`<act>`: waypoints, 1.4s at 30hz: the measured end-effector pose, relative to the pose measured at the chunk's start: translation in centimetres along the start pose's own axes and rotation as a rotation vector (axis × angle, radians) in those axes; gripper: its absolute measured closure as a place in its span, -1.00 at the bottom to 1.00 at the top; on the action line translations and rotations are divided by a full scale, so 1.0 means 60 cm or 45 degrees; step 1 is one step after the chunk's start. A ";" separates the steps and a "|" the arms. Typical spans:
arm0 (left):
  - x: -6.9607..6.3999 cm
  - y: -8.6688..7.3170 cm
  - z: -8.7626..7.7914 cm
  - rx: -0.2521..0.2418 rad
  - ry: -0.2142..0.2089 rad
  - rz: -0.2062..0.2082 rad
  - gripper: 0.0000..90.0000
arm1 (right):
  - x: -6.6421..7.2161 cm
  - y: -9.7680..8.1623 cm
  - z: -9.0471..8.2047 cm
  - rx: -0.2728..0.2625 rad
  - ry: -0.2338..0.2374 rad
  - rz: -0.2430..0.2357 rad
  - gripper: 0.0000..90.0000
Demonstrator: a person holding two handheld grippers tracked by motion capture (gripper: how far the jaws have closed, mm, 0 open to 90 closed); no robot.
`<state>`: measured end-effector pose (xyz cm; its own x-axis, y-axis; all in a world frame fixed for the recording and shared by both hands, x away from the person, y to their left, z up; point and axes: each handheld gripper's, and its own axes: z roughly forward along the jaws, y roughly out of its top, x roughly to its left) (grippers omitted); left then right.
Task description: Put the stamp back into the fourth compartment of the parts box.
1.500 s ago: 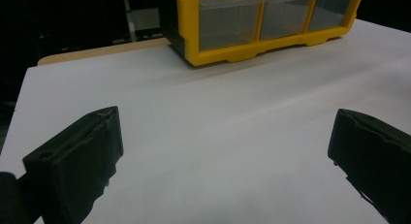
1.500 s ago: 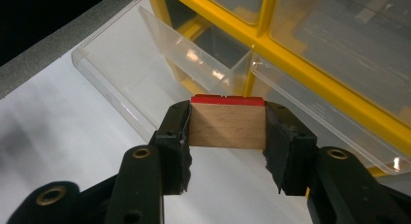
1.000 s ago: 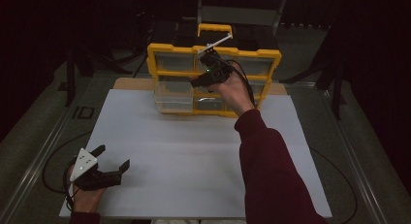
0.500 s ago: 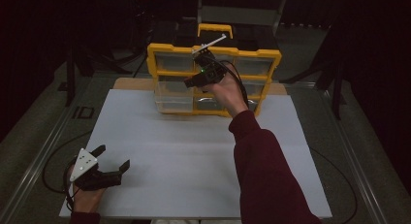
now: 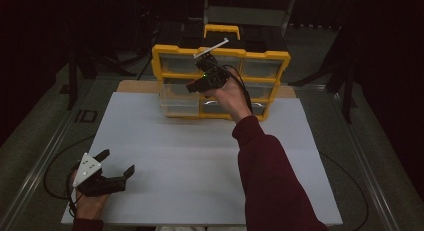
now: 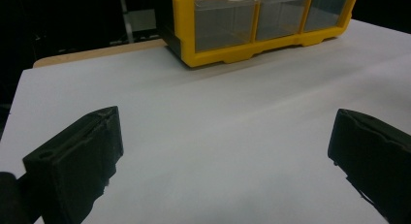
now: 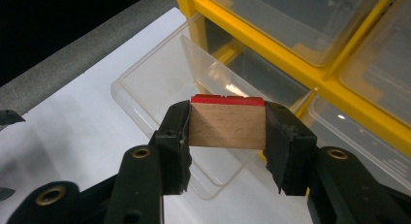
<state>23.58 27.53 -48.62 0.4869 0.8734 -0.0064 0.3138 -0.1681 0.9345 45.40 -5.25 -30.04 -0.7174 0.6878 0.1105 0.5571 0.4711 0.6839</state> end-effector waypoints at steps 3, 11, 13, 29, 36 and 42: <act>0.000 0.000 0.000 -0.001 0.000 0.001 -1.00 | 0.002 0.000 0.004 0.001 0.001 -0.004 0.22; 0.000 0.000 0.000 -0.001 -0.001 0.002 -1.00 | 0.007 0.001 0.012 0.013 -0.004 -0.004 0.22; 0.000 0.000 0.000 -0.001 -0.001 0.001 -1.00 | 0.008 0.001 0.013 0.017 -0.009 -0.010 0.22; 0.000 0.000 -0.001 -0.007 -0.003 -0.008 -1.00 | 0.014 -0.004 0.037 0.035 -0.049 -0.018 0.22; -0.001 0.000 -0.001 -0.005 -0.006 -0.006 -1.00 | 0.014 -0.006 0.042 0.037 -0.033 -0.008 0.21; -0.001 0.000 0.000 -0.006 -0.008 -0.005 -1.00 | 0.013 -0.006 0.042 0.017 -0.024 0.017 0.03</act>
<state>23.55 27.47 -48.60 0.4911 0.8710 -0.0121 0.3120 -0.1629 0.9360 45.68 -3.53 -32.02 -0.7019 0.7043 0.1059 0.5723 0.4693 0.6725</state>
